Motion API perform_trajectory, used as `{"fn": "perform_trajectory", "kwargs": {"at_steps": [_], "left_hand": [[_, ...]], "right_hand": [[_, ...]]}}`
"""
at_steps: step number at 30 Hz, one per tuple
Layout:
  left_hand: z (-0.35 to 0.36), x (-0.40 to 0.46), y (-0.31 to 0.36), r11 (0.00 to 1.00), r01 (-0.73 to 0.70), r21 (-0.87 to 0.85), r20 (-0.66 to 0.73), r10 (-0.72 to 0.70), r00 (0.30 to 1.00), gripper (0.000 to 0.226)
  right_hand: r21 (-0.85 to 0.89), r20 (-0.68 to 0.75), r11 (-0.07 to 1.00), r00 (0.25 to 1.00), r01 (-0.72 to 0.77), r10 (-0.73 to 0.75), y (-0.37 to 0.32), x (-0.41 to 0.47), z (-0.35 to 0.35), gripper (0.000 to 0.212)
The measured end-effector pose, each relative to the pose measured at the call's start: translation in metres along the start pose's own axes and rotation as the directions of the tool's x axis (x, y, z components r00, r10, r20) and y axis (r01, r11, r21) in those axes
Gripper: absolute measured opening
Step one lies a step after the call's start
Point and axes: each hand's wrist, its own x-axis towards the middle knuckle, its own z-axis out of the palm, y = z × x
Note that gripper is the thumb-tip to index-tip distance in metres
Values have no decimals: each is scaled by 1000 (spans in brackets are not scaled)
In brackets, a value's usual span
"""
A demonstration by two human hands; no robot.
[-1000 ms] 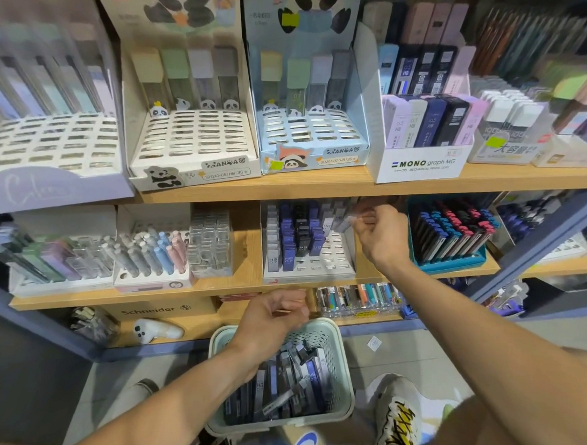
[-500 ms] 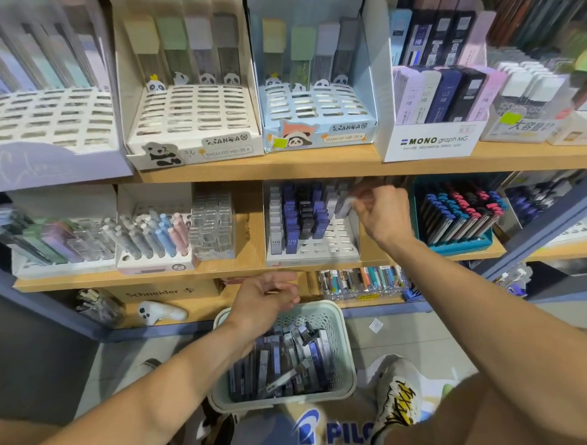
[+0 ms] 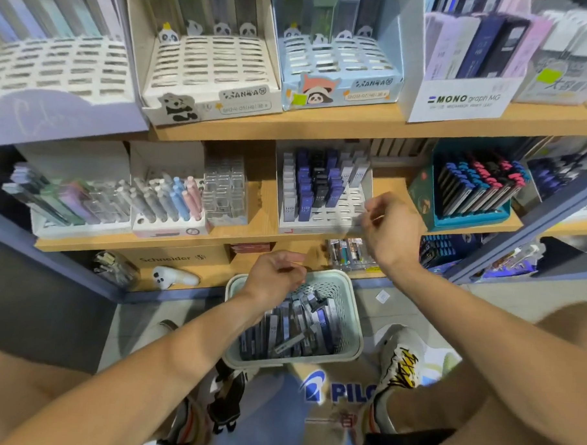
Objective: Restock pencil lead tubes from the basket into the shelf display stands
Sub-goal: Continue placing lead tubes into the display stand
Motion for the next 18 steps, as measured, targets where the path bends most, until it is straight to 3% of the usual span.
{"fn": "perform_trajectory", "kwargs": {"at_steps": [3,6,10,13,15,18], "left_hand": [[-3,9,-21,985,17,174,17,-20,1000,18],[-3,17,-48,927,74,369,-2,-79,997,21],[12,24,-85,888,170,426,-31,-173,984,30],[31,28,-116,824,134,551,10,-167,986,33],[41,29,-132,793,69,605,65,-135,989,33],[48,29,-146,738,20,674,99,-117,988,29]], "right_hand": [[-64,236,988,960,-139,151,15,-53,30,7],[-243,454,939,827,-244,333,41,-95,77,9],[-441,574,896,748,-59,332,64,-123,124,20],[-437,637,897,730,74,250,80,-120,144,34],[-432,620,899,748,72,238,87,-114,158,40],[-518,701,770,701,372,133,103,-115,178,52]]}}
